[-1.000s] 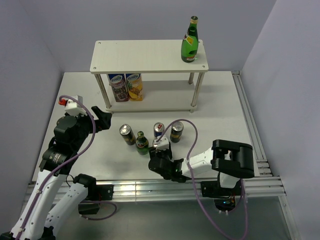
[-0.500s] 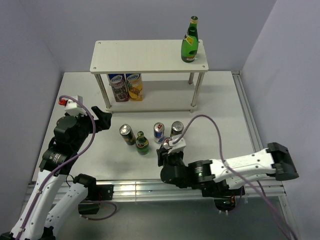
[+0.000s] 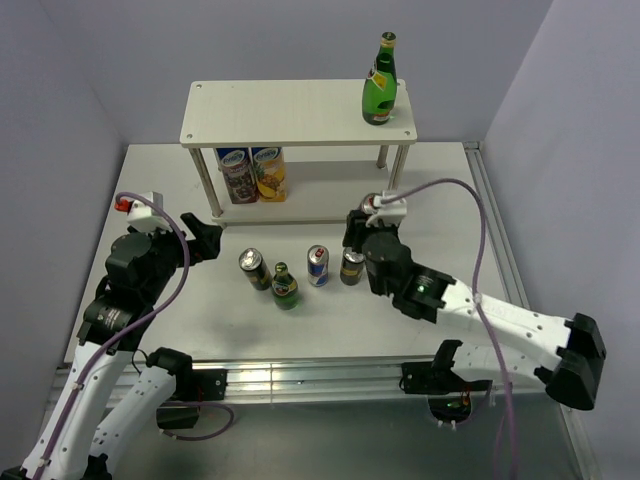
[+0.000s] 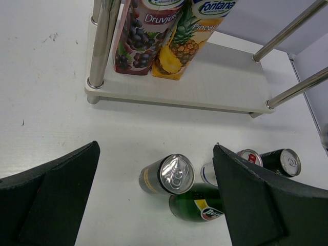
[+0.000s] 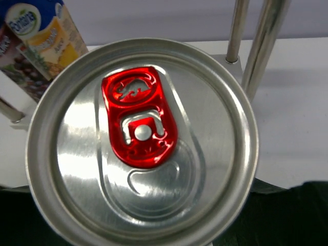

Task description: Place and organize the beverage onto the shelf

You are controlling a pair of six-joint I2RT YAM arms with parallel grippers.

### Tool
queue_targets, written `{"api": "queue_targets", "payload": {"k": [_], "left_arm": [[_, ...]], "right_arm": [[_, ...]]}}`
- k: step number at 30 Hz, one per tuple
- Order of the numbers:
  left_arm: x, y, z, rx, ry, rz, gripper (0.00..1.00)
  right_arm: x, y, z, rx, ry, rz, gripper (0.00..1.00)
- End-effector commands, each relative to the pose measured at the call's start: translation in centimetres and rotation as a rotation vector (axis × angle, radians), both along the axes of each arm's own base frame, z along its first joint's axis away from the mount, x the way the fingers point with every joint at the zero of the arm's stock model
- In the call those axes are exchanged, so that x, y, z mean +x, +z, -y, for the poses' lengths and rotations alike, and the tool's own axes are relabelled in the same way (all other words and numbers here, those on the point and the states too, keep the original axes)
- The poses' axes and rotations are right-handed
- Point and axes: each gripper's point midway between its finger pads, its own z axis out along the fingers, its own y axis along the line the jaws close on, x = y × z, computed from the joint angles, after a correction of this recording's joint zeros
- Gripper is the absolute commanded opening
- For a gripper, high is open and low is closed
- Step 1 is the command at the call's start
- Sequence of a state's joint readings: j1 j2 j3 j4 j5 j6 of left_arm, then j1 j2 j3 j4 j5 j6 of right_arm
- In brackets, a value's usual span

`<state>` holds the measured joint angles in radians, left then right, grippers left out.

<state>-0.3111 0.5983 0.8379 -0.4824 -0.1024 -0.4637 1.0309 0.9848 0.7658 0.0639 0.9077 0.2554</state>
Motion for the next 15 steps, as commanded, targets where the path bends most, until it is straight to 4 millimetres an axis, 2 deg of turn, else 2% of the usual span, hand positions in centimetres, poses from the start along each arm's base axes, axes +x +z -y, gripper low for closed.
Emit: {"api": "queue_targets", "payload": {"k": [1, 3, 5, 7, 12, 15], "left_arm": [[0.3, 0.9, -0.1, 0.008, -0.001, 0.039, 0.99], [0.3, 0.9, 0.0, 0.008, -0.003, 0.038, 0.99], [0.3, 0.8, 0.0, 0.006, -0.006, 0.036, 0.99], [0.3, 0.8, 0.0, 0.007, -0.007, 0.038, 0.99], [0.3, 0.8, 0.1, 0.006, -0.012, 0.037, 0.99], [0.2, 0.9, 0.1, 0.006, -0.014, 0.042, 0.99]], "right_arm": [[3.8, 4.2, -2.2, 0.041, 0.077, 0.085, 0.00], [6.0, 4.1, -1.4, 0.044, 0.040, 0.084, 0.00], [7.8, 3.5, -1.8, 0.036, 0.036, 0.078, 0.00], [9.8, 2.7, -1.3, 0.029, 0.008, 0.064, 0.00], [13.3, 1.9, -0.4, 0.046, -0.046, 0.061, 0.00], [15.3, 0.1, 0.0, 0.069, -0.075, 0.036, 0.00]]}}
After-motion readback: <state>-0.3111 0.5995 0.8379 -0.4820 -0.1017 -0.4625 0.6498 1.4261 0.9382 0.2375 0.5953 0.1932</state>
